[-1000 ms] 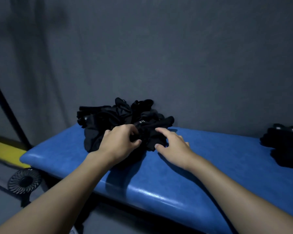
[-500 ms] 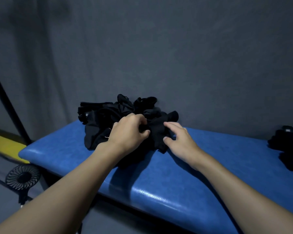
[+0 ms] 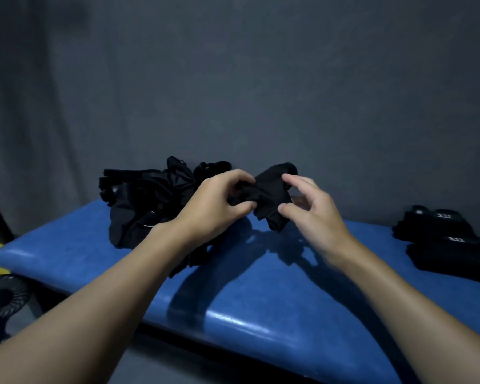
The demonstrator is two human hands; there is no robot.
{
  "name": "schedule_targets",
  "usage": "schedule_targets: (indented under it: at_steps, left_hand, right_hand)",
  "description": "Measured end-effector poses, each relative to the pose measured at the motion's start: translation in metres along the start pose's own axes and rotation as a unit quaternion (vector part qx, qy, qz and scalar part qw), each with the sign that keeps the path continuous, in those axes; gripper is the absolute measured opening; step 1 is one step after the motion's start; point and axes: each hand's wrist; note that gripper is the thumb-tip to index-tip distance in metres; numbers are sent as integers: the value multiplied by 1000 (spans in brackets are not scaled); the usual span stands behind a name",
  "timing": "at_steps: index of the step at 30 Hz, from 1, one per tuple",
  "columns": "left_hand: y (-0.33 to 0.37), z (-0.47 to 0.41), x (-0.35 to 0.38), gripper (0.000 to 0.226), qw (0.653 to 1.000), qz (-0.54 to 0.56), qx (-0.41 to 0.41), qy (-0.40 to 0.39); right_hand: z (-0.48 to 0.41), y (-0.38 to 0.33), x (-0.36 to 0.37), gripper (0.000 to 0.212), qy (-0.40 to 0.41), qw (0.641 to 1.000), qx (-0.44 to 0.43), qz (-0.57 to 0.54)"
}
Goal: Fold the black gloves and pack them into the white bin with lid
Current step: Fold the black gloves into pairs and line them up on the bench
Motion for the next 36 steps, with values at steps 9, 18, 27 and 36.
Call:
schedule_targets:
  at_steps: [9,18,27,36]
  left_hand:
    - [24,-9,33,13,995,95,0,-9]
    - [40,-18,52,25,988,149,-33,-4]
    - [48,-25,63,32,976,215,-32,17]
    - [51,-16,66,46,953,279,-91,-71]
  right_hand:
    - [34,11,-44,93,-73,993,30,85]
    - [36,28,-60,19,-4,992,14,128]
    - [27,22,-70,9,68,997,28,4]
    - [26,21,-75,10,76,987,101,-95]
Point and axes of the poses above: each hand's wrist, its own z-axis away from the middle knuckle, its own x-axis out of the palm, y = z × x, and after that the axes turned 15 degrees about z, right-handed
